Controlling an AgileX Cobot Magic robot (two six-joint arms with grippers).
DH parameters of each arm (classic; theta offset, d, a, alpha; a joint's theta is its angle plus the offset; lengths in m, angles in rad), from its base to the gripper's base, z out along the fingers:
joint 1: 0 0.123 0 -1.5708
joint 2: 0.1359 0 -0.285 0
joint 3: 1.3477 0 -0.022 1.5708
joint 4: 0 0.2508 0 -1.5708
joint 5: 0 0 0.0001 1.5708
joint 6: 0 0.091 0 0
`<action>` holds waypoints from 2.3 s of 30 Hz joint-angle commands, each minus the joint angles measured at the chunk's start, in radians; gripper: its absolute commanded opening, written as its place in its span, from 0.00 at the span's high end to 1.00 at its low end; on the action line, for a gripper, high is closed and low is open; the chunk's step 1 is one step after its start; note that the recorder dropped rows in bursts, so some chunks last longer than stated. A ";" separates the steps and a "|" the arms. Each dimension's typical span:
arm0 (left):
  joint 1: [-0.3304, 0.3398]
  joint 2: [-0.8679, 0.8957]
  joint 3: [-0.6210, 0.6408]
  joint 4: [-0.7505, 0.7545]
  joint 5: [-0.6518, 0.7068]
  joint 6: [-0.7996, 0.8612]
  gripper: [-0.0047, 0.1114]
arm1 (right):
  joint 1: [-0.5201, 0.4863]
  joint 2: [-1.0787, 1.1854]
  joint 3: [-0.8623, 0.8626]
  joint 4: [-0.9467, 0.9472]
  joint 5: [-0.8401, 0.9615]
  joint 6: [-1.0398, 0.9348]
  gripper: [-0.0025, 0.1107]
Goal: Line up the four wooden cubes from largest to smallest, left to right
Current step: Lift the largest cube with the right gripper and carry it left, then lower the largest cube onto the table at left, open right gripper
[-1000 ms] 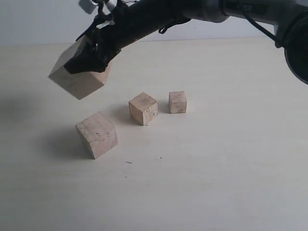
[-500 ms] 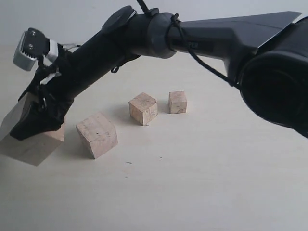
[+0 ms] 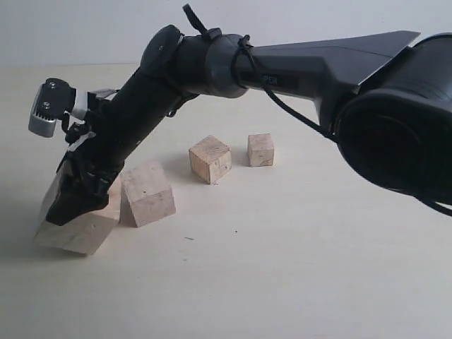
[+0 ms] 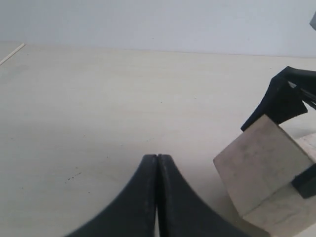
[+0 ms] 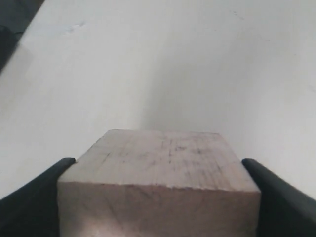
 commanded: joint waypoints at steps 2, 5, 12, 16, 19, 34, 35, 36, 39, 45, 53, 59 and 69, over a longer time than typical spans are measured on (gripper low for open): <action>-0.007 -0.006 0.001 -0.008 -0.014 0.001 0.96 | -0.065 0.003 0.004 -0.085 -0.046 0.036 0.98; -0.007 -0.006 0.001 -0.008 -0.014 0.001 0.96 | -0.097 -0.001 0.004 -0.133 -0.056 0.036 0.98; -0.007 -0.006 0.001 -0.008 -0.014 0.001 0.96 | -0.144 -0.001 0.004 -0.138 -0.104 0.031 0.98; -0.007 -0.006 0.001 -0.008 -0.014 0.001 0.96 | -0.142 -0.001 0.004 -0.117 -0.154 0.023 0.98; -0.007 -0.006 0.001 -0.008 -0.014 0.001 0.96 | -0.142 0.001 0.004 -0.086 -0.156 -0.023 0.98; -0.007 -0.006 0.001 -0.008 -0.014 0.001 0.96 | -0.142 0.034 0.004 -0.053 -0.162 -0.047 0.96; -0.007 -0.006 0.001 -0.008 -0.014 0.001 0.96 | -0.142 0.034 0.004 -0.053 -0.162 -0.047 0.94; -0.007 -0.006 0.001 -0.008 -0.014 0.001 0.96 | -0.142 0.034 0.004 -0.053 -0.160 -0.047 0.91; -0.007 -0.006 0.001 -0.008 -0.014 0.001 0.96 | -0.142 0.034 0.004 -0.053 -0.157 -0.047 0.77; -0.007 -0.006 0.001 -0.008 -0.014 0.001 0.96 | -0.142 0.032 0.004 -0.041 -0.155 -0.047 0.32; -0.007 -0.006 0.001 -0.008 -0.014 0.001 0.96 | -0.142 0.000 0.004 -0.008 -0.155 -0.047 0.12; -0.007 -0.006 0.001 -0.008 -0.014 0.001 0.96 | -0.142 -0.072 0.004 -0.004 -0.152 0.011 0.12; -0.007 -0.006 0.001 -0.008 -0.014 0.001 0.96 | -0.142 -0.222 0.004 -0.357 -0.088 0.239 0.15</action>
